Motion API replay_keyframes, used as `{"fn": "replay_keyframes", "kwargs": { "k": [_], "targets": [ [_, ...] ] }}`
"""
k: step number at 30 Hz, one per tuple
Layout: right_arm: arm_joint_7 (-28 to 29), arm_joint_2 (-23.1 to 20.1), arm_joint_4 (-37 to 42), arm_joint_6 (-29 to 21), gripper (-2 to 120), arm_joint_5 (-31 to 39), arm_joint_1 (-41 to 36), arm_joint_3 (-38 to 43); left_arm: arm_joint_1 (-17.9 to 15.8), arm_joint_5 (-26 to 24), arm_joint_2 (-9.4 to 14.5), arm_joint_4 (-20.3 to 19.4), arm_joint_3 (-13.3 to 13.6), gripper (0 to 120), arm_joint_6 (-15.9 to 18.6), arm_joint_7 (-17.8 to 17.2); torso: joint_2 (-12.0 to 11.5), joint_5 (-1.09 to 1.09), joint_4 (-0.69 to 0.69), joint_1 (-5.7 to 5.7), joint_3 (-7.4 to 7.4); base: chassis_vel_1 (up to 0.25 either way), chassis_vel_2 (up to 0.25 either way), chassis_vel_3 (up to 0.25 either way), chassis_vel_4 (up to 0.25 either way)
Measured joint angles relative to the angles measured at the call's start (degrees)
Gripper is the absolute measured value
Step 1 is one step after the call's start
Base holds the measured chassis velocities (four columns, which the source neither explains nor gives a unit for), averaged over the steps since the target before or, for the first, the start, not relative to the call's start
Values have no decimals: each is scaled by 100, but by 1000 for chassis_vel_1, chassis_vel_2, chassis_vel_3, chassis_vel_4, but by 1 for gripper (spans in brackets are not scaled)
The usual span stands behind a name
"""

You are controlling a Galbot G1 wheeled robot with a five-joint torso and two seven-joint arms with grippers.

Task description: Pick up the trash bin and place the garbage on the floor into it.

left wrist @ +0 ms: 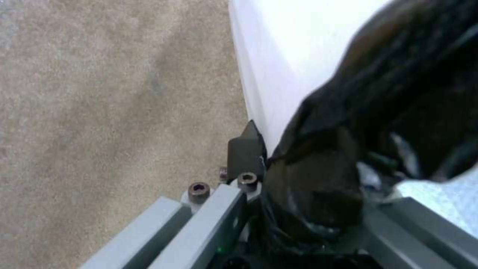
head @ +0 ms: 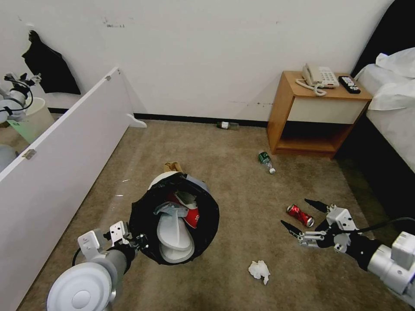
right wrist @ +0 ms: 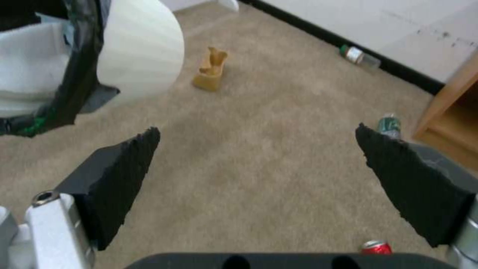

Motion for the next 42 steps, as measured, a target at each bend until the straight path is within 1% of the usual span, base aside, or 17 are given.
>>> {"fn": "replay_keyframes", "kwargs": {
  "k": [1, 3, 5, 6, 10, 12, 16, 23, 24, 26, 27, 29, 36, 38, 39, 40, 42],
  "targets": [
    [0, 0, 0, 0, 100, 0, 0, 0, 0, 0, 0, 0, 0, 0, 0, 0, 0, 0, 0, 0, 0, 0, 0, 0, 0],
    [100, -361, -172, -22, 100, 109, -108, -1, -1, 90, -73, 41, 27, 0, 0, 12, 0, 0, 2, 0, 0, 0, 0, 0, 0],
    [124, -458, -211, -24, 100, 145, -134, -4, -1, 127, -98, 51, 41, 0, 0, 24, 0, 0, 3, 0, 1, 0, 0, 0, 0],
    [218, -783, -339, -29, 100, 293, -237, -14, -12, 218, -167, 86, 65, 0, 0, 57, 0, 0, 3, 0, 0, 0, 0, 0, 0],
    [292, -1025, -429, -33, 100, 416, -311, -20, -30, 255, -219, 115, 62, 0, 0, 68, 0, 0, 3, 0, 1, 0, 0, 0, 0],
    [380, -1343, -574, -75, 100, 574, -381, -33, -53, 271, -265, 150, 43, 0, 0, 76, -1, 0, 3, 0, 1, 0, 0, 0, 0],
    [489, -1604, -690, -122, 100, 715, -457, -42, -71, 293, -297, 180, 30, 0, 0, 89, 0, 0, 2, 0, 1, 0, 0, 0, 0],
    [814, -2430, -944, -246, 100, 1132, -841, 79, -95, 373, -395, 229, 14, 0, 0, 132, 0, -1, 3, 0, 1, 0, 0, 0, 0],
    [814, -2430, -944, -246, 100, 1132, -841, 79, -95, 373, -395, 229, 14, 0, 0, 132, 0, -1, 3, 0, 1, 0, 0, 0, 0],
    [974, -2886, -1098, -299, 100, 1358, -1167, 293, -95, 421, -428, 243, 7, 0, 0, 164, 0, -2, 5, 0, 1, 0, 0, 0, 0],
    [974, -2886, -1098, -299, 100, 1358, -1167, 293, -95, 421, -428, 243, 7, 0, 0, 164, 0, -2, 5, 0, 1, 0, 0, 0, 0],
    [1104, -3211, -1247, -323, 100, 1551, -1455, 388, -100, 456, -446, 250, 2, 0, 0, 186, 0, -1, 2, 0, 1, 0, 0, 0, 0],
    [1211, -3614, -1414, -358, 100, 1751, -1877, 521, -116, 464, -450, 250, -8, 0, 0, 204, 0, -1, 1, 0, 1, 0, 0, 0, 0],
    [1329, -3959, -1549, -364, 100, 1924, -2152, 651, -133, 480, -450, 276, -8, 0, 0, 232, 0, -1, 2, 0, 0, 0, 0, 0, 0],
    [1329, -3959, -1549, -364, 100, 1924, -2152, 651, -133, 480, -450, 276, -8, 0, 0, 232, 0, -1, 2, 0, 0, 0, 0, 0, 0],
    [1418, -4183, -1665, -370, 100, 2045, -2308, 731, -147, 512, -455, 300, -7, 0, 0, 258, 0, -1, 3, 0, 0, 0, 0, 0, 0],
    [1514, -4356, -1757, -384, 100, 2157, -2418, 784, -153, 540, -459, 311, -7, 0, 0, 285, 0, -2, 3, 0, 0, 0, 0, 0, 0]
  ]
}}
